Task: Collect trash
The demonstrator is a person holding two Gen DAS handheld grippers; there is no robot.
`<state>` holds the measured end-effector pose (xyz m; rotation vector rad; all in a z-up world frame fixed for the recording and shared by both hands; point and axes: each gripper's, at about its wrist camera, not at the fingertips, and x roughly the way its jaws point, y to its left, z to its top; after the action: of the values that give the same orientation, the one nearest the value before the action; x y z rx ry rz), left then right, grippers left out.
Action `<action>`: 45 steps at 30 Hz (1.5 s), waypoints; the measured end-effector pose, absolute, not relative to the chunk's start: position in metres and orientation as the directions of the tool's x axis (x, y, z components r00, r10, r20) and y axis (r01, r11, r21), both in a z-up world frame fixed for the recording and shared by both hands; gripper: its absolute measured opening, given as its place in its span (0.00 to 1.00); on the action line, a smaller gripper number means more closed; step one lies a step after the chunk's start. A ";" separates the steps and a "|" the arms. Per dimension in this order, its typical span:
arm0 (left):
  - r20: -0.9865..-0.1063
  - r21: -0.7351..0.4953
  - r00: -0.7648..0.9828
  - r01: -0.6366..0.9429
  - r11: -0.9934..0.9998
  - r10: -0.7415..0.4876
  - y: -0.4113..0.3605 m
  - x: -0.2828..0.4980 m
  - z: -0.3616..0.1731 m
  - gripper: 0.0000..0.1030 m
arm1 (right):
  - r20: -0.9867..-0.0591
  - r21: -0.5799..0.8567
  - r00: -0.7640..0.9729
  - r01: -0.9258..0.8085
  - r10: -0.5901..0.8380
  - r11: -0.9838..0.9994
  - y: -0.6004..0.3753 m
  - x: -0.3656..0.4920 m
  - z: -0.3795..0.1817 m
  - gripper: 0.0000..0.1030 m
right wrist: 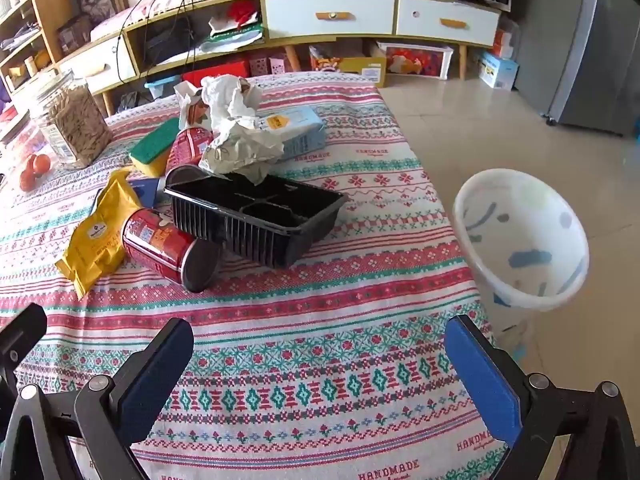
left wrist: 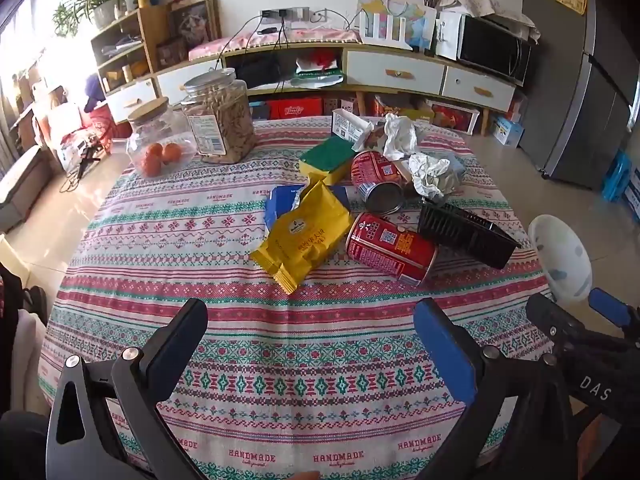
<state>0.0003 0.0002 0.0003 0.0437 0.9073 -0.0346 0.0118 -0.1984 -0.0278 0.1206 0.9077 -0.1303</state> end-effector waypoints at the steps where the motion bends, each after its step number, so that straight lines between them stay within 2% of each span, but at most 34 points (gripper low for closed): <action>1: -0.788 0.020 0.616 0.052 0.998 -0.016 0.000 0.000 0.001 1.00 | -0.788 0.053 0.612 0.164 -0.060 0.985 -0.199 0.011 -0.027 1.00; 5: -0.782 0.043 0.623 0.070 0.997 -0.010 -0.009 0.004 0.003 1.00 | -0.760 0.067 0.647 0.179 -0.066 0.982 -0.211 -0.006 -0.020 1.00; 8: -0.783 0.030 0.622 0.054 0.998 -0.009 -0.005 0.005 -0.003 1.00 | -0.785 -0.007 0.609 0.169 -0.110 0.986 -0.194 0.008 -0.025 1.00; 14: -0.784 0.022 0.621 0.037 0.999 -0.006 -0.003 0.012 -0.012 1.00 | -0.787 -0.014 0.609 0.148 -0.103 0.989 -0.191 0.014 -0.028 1.00; 23: -0.795 -0.019 0.607 0.018 1.000 -0.026 0.004 0.016 -0.016 1.00 | -0.795 -0.001 0.600 0.143 -0.087 0.990 -0.189 0.018 -0.034 1.00; 45: -0.797 -0.011 0.604 0.028 1.000 -0.025 0.003 0.020 -0.019 1.00 | -0.807 0.008 0.586 0.146 -0.080 0.989 -0.187 0.022 -0.041 1.00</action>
<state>0.0203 0.0034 -0.0192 0.0026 0.9224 -0.0305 0.0217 -0.1866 -0.0407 0.0757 0.9360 -0.1319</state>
